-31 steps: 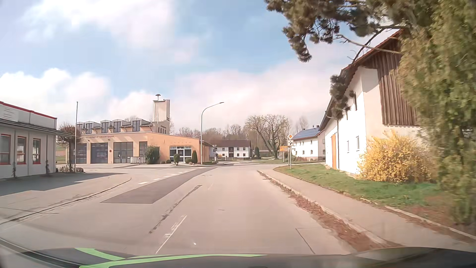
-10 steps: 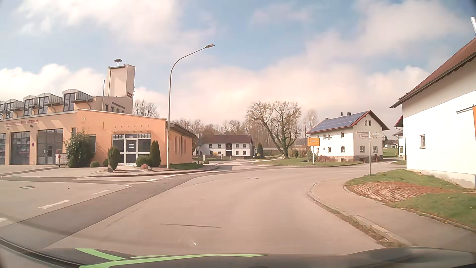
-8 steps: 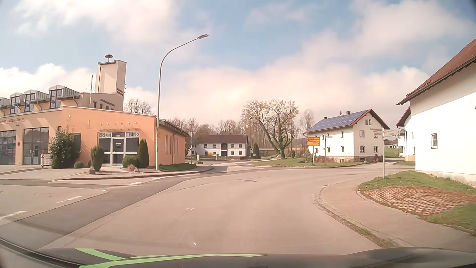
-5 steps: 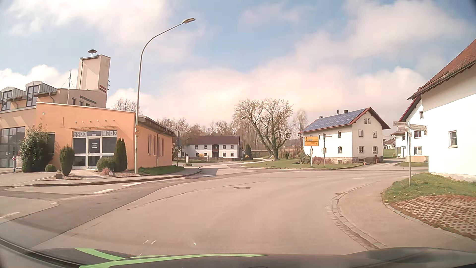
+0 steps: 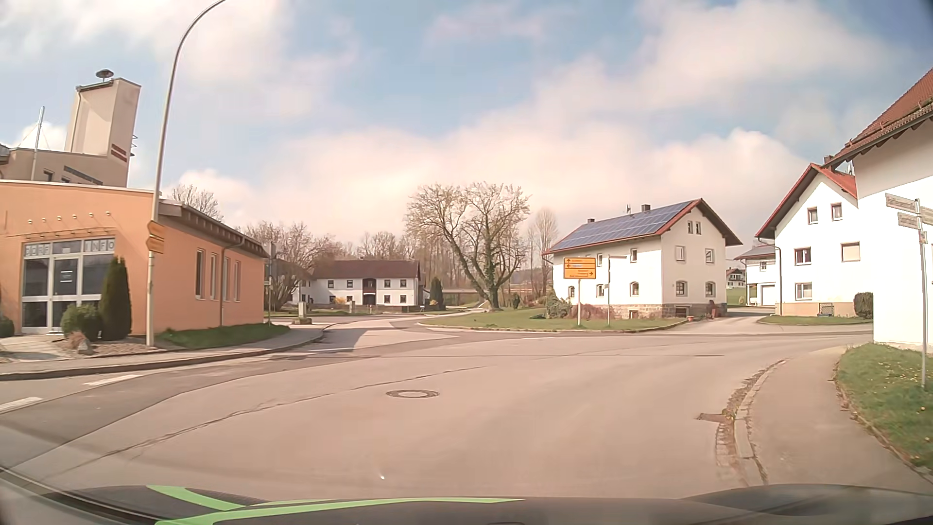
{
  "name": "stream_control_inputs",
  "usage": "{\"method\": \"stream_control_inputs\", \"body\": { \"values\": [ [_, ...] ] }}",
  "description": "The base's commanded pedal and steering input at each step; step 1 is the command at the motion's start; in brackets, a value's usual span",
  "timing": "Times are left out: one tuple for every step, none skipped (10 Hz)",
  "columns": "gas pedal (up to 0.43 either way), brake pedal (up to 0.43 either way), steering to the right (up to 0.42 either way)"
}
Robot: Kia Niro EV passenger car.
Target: Follow the waypoints while adhering to traffic rules and regulations
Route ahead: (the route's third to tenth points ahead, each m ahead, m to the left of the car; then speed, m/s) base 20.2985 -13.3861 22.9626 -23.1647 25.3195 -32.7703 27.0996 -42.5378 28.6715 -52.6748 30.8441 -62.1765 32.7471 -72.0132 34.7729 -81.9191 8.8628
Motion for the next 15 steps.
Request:
{"method": "stream_control_inputs", "body": {
  "values": [
    [0.0,0.159,0.145],
    [0.0,0.159,0.156],
    [0.0,0.146,0.169],
    [0.0,0.11,0.181],
    [0.0,0.03,0.191],
    [0.0,0.0,0.2],
    [0.0,0.0,0.207],
    [0.0,0.0,0.212],
    [0.0,0.0,0.216],
    [0.0,0.0,0.218],
    [0.0,0.0,0.218],
    [0.0,0.0,0.219],
    [0.008,0.0,0.22],
    [0.028,0.0,0.22],
    [0.039,0.0,0.223]
  ]
}}
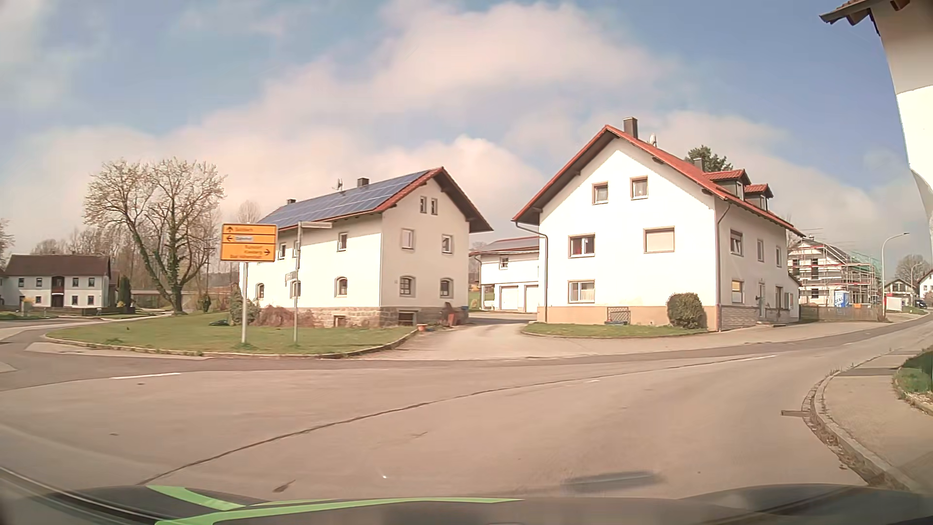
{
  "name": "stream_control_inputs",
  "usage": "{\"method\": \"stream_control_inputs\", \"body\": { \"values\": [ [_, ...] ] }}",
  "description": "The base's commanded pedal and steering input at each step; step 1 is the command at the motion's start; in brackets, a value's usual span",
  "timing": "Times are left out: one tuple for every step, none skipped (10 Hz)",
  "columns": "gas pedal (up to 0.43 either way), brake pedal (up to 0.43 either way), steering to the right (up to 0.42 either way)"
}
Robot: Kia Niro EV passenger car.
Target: Follow the waypoints while adhering to traffic rules and regulations
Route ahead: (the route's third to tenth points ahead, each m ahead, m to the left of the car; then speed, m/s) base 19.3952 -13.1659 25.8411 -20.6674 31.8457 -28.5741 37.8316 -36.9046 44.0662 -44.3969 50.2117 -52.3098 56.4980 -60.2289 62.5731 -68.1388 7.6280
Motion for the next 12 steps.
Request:
{"method": "stream_control_inputs", "body": {
  "values": [
    [0.039,0.0,0.229],
    [0.047,0.0,0.236],
    [0.059,0.0,0.242],
    [0.067,0.0,0.243],
    [0.067,0.0,0.244],
    [0.079,0.0,0.244],
    [0.087,0.0,0.244],
    [0.098,0.0,0.244],
    [0.11,0.0,0.244],
    [0.118,0.0,0.245],
    [0.15,0.0,0.254],
    [0.15,0.0,0.264]
  ]
}}
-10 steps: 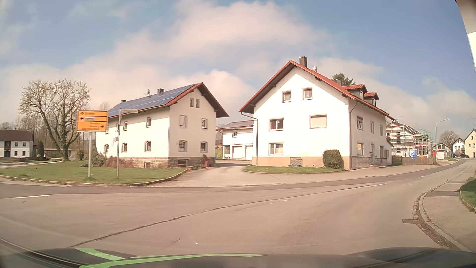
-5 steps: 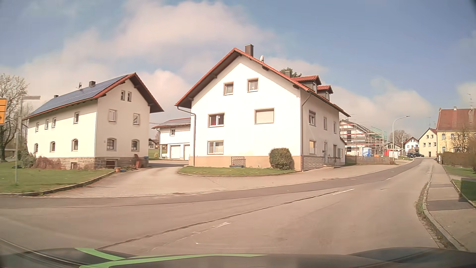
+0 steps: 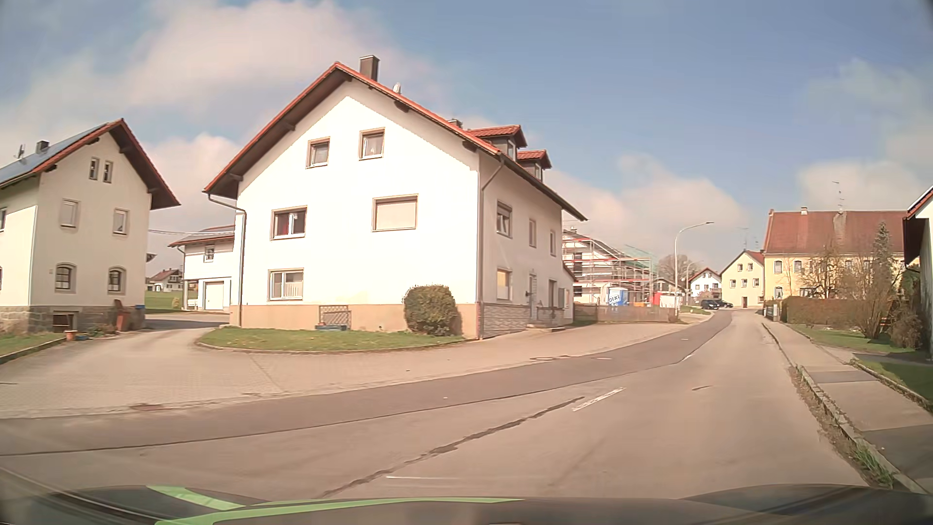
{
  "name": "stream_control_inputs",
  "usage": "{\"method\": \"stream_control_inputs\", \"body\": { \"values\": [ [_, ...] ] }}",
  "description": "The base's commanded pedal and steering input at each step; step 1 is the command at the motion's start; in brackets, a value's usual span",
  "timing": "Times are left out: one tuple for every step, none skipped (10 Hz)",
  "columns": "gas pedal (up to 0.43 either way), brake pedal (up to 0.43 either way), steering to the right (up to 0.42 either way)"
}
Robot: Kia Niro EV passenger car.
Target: Follow the waypoints while adhering to traffic rules and regulations
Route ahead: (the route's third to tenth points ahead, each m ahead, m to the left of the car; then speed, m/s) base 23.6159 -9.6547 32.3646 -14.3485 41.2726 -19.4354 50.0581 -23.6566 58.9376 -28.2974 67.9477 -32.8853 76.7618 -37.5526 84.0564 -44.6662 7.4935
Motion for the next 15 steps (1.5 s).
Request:
{"method": "stream_control_inputs", "body": {
  "values": [
    [0.15,0.0,0.277],
    [0.15,0.0,0.285],
    [0.157,0.0,0.285],
    [0.169,0.0,0.284],
    [0.169,0.0,0.277],
    [0.177,0.0,0.264],
    [0.209,0.0,0.24],
    [0.228,0.0,0.217],
    [0.24,0.0,0.173],
    [0.248,0.0,0.127],
    [0.26,0.0,0.094],
    [0.26,0.0,0.077],
    [0.268,0.0,0.066],
    [0.268,0.0,0.055],
    [0.268,0.0,0.046]
  ]
}}
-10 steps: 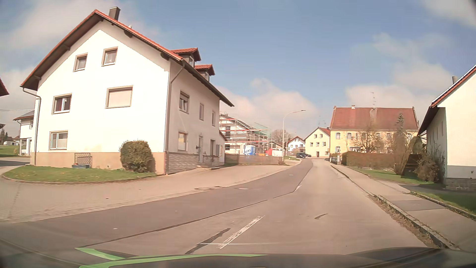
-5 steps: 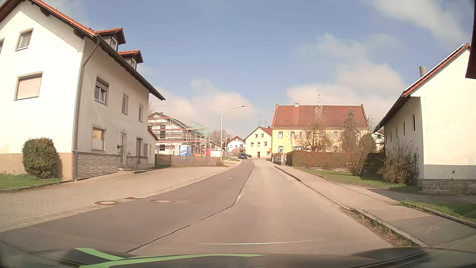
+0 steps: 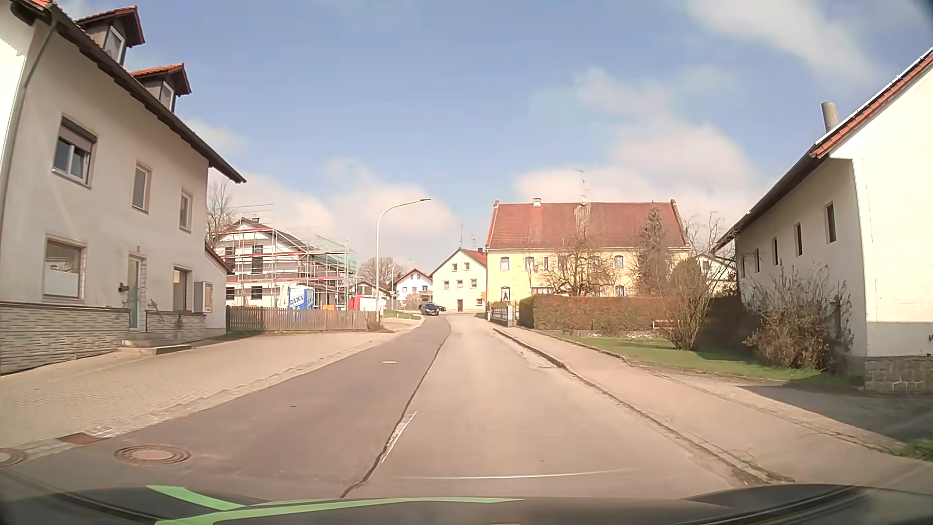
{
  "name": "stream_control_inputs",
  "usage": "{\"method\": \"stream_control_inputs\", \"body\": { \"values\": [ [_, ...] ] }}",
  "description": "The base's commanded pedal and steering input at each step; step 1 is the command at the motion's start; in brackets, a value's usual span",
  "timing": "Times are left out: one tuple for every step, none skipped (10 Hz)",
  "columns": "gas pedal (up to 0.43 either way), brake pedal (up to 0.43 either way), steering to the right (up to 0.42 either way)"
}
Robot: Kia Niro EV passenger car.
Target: Follow the waypoints while adhering to traffic rules and regulations
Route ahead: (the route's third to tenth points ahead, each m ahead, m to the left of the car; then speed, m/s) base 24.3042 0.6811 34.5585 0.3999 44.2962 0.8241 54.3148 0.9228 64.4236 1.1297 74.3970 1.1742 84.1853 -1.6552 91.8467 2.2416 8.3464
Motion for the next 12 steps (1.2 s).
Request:
{"method": "stream_control_inputs", "body": {
  "values": [
    [0.268,0.0,0.039],
    [0.28,0.0,0.027],
    [0.28,0.0,0.016],
    [0.28,0.0,0.01],
    [0.28,0.0,0.007],
    [0.287,0.0,0.004],
    [0.287,0.0,-0.001],
    [0.287,0.0,-0.01],
    [0.287,0.0,-0.012],
    [0.287,0.0,-0.012],
    [0.287,0.0,-0.012],
    [0.287,0.0,-0.012]
  ]
}}
